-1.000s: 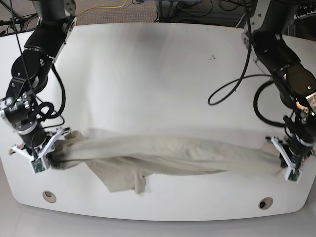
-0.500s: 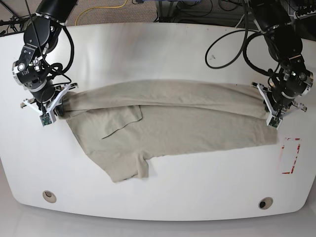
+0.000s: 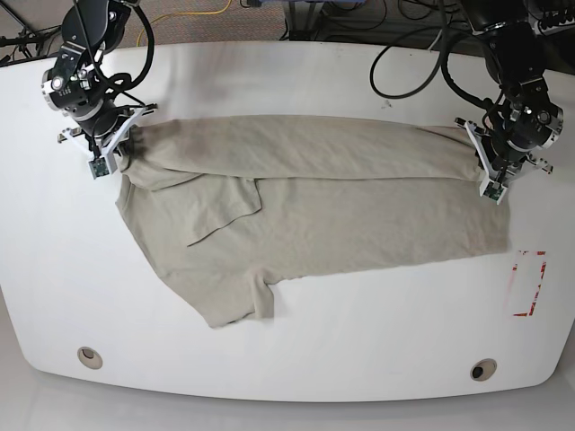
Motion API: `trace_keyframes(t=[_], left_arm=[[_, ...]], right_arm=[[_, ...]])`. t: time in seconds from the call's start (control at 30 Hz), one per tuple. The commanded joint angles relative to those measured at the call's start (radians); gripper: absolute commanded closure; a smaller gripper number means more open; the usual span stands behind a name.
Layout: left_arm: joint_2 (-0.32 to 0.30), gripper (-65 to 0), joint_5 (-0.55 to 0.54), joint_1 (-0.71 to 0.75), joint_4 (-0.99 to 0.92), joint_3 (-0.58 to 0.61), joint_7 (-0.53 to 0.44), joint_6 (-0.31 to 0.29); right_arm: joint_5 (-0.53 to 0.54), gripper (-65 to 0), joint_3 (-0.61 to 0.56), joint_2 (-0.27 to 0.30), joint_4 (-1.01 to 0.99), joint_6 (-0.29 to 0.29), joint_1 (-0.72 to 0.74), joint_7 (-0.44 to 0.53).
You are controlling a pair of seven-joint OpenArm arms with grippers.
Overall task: Fold the T-shirt properly
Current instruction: 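Swing the held hem over the shirt toward the collar and lower it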
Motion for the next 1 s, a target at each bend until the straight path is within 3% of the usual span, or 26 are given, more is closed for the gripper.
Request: trace_keyframes(t=[0.0,0.53,0.97], left_arm=[[-0.016,0.0,-0.002,0.006,0.019,-0.002,-0.019,0.002],[-0.05,0.0,0.001,0.086,-0.001,-0.001,-0.019,0.002],[-0.124,0.0,-0.004,0.086,-0.045,-0.001,-0.019,0.002]], right_arm=[[0.008,0.0,0.006,0.006,0.02,0.0,-0.016,0.02],[0.007,0.0,0.004,0.008,0.016,-0.008,-0.057,0.017],[0.005,0.0,0.001,0.026,0.016,-0.003,-0.1,-0.013]])
